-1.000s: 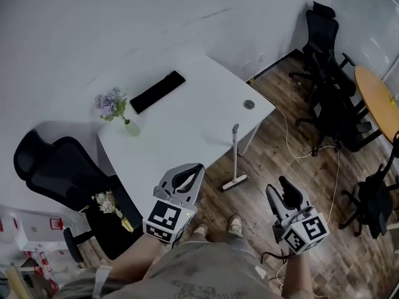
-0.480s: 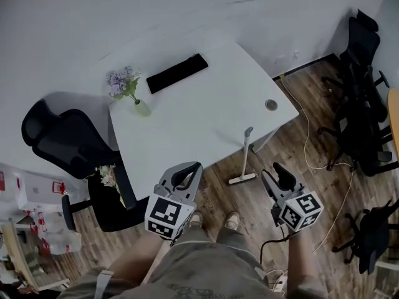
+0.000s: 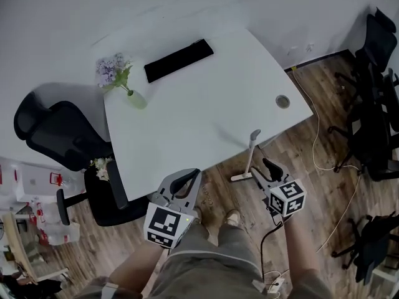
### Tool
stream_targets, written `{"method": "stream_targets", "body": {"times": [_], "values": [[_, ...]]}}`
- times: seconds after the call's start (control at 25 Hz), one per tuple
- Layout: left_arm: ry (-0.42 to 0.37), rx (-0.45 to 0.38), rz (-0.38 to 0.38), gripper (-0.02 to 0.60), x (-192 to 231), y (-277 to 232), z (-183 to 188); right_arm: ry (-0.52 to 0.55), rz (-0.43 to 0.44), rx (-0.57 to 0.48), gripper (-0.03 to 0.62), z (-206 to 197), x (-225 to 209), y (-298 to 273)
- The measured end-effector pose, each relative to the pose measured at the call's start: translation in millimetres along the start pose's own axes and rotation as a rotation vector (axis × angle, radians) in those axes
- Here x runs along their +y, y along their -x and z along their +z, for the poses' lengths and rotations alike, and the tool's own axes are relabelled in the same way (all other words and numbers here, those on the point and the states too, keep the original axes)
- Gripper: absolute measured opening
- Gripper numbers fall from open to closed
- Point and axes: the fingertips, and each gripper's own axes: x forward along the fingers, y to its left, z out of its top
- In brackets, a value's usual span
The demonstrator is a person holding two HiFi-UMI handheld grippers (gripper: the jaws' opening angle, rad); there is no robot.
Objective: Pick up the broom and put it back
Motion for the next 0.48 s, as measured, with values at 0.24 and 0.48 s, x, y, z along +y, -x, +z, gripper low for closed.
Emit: {"method": "stream_targets", "body": {"times": [0.24,0.48], "values": [[0.017,0.035,-0.003,0.016,-1.7,-25.8,-37.2,0.017,-0.039,0.093,0.21,-54.3,-38.7,-46.3],[0.002,0.039,-0.007,0.015,4.2,-43.5,-60.6,-0.011,-0.078,0.11,0.212,-93.6,-67.7,-79.0]]}}
